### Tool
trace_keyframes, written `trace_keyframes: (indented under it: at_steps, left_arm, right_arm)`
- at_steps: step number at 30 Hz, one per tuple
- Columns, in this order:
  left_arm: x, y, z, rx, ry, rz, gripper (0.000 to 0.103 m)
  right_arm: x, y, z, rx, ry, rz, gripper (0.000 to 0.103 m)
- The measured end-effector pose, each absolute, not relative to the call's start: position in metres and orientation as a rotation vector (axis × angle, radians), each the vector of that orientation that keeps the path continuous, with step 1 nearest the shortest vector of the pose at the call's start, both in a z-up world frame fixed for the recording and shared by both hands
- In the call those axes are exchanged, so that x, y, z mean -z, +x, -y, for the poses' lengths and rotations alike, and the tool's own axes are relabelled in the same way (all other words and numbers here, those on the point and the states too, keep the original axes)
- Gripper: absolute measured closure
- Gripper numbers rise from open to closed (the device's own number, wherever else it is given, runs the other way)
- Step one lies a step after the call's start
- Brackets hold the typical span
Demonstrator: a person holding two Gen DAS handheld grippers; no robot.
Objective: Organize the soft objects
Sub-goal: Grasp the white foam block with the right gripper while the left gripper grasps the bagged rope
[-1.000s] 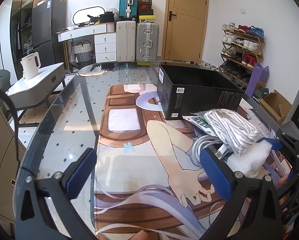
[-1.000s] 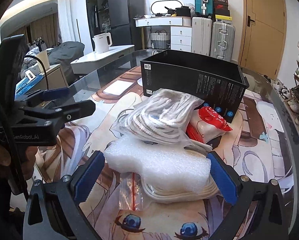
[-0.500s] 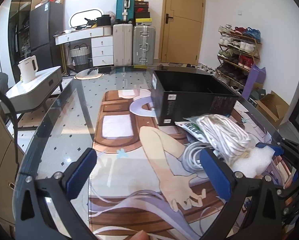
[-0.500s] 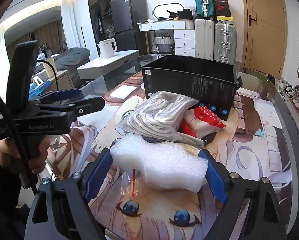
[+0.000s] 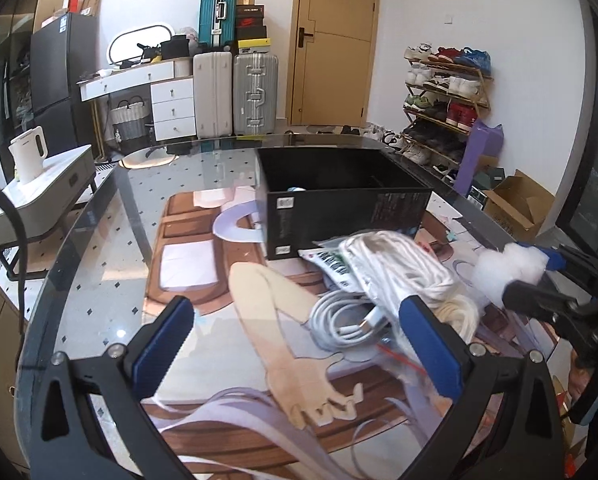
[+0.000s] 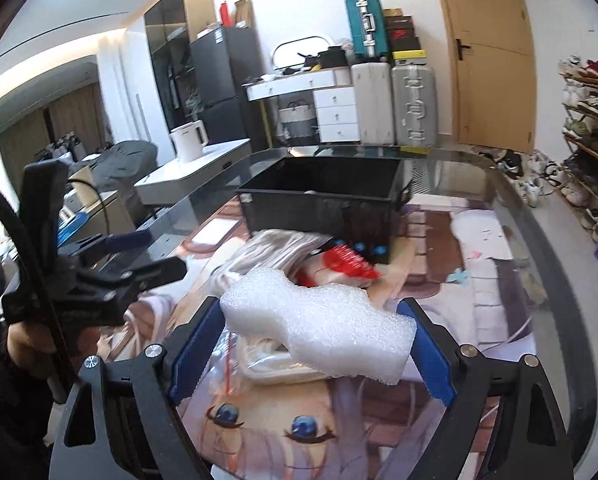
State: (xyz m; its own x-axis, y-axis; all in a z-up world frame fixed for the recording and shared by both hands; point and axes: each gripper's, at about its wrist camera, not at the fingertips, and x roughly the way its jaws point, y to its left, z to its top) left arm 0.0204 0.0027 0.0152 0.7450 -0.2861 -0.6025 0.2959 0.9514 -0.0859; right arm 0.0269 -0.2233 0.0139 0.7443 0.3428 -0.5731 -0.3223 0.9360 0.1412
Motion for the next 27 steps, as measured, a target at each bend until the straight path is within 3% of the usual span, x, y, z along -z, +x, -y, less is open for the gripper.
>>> trace_keyframes:
  at_steps: [27]
  left_arm:
    - [-0.019,0.07,0.067,0.367,0.023,-0.744,0.0]
  right_arm:
    - [-0.016,0.043,0.263,-0.272,0.068,-0.6,0.014]
